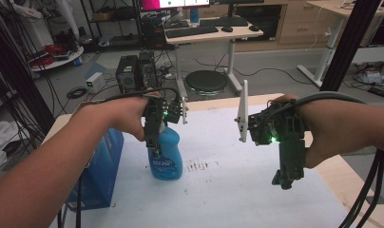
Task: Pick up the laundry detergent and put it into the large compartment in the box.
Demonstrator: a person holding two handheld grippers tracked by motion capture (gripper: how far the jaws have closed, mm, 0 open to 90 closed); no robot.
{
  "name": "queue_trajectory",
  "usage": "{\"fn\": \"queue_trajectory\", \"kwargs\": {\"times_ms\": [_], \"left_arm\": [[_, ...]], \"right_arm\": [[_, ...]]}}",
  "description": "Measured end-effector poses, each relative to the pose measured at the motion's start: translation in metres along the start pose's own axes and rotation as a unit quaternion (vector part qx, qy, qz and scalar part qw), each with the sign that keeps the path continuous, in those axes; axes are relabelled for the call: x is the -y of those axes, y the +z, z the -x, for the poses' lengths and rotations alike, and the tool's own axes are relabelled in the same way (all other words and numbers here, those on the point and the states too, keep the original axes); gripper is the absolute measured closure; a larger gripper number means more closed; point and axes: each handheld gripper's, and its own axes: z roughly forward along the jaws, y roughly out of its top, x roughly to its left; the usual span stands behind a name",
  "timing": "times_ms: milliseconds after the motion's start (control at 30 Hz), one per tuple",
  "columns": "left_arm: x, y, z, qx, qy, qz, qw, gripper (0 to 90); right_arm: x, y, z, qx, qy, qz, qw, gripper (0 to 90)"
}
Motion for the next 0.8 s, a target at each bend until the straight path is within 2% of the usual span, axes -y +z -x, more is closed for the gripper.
{"fn": "queue_trajectory", "kwargs": {"times_ms": [233, 500, 633, 800], "left_arm": [[0.0003, 0.0029, -0.0002, -0.005, -0.001, -0.005, 1.0, 1.8], [0.0006, 0.0029, -0.0002, -0.006, -0.001, -0.004, 1.0, 1.8], [-0.0004, 0.0033, 0.0001, -0.01, 0.005, -0.01, 0.9999, 7.6], [-0.0008, 0.0035, 0.0001, -0.01, 0.003, -0.011, 0.9999, 8.1]], "right_arm": [[-0.0003, -0.005, -0.0006, 0.004, 0.0, 0.008, 1.0, 3.1], [-0.0009, -0.0055, -0.0005, 0.005, -0.002, 0.003, 1.0, 3.1], [-0.0015, -0.0054, -0.001, 0.005, 0.001, 0.0, 1.0, 3.1], [-0.0019, -0.0053, -0.0013, 0.004, 0.002, -0.001, 1.0, 3.1]]}}
